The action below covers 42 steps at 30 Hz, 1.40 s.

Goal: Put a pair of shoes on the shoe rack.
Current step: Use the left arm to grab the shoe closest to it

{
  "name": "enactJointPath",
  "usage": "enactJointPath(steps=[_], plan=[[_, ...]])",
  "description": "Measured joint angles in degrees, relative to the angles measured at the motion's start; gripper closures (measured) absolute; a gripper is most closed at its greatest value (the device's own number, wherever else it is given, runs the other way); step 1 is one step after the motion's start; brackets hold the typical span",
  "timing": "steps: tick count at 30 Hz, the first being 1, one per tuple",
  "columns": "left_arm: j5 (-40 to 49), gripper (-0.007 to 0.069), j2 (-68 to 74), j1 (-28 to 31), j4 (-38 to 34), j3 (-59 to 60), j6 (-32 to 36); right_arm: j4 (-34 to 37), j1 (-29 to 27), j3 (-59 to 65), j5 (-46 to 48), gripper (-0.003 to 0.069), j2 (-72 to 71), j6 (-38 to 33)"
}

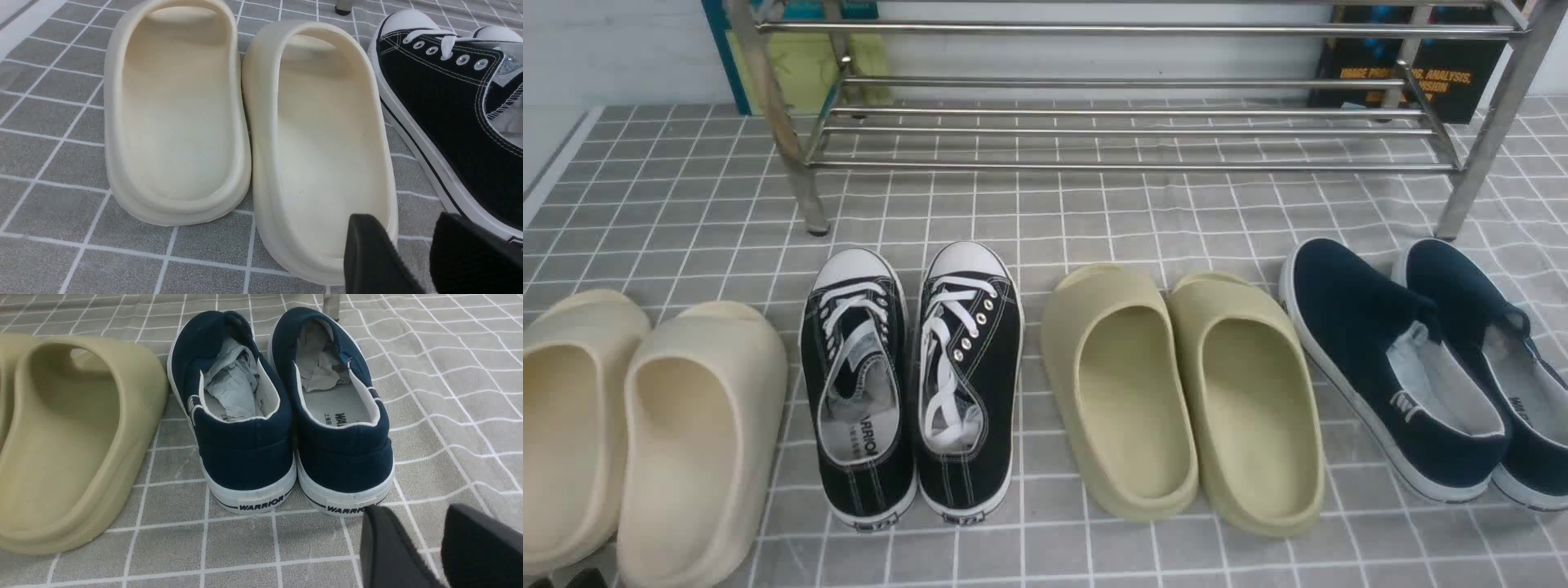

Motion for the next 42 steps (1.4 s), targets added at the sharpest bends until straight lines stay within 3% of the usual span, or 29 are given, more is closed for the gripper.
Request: enactJointPath(steps=[42], plan=[[-0.1,0.0386,0.0,0.0,1.1,0.0,0.2,0.0,0.0,0.0,0.0,0.0413,0.0,0.0]])
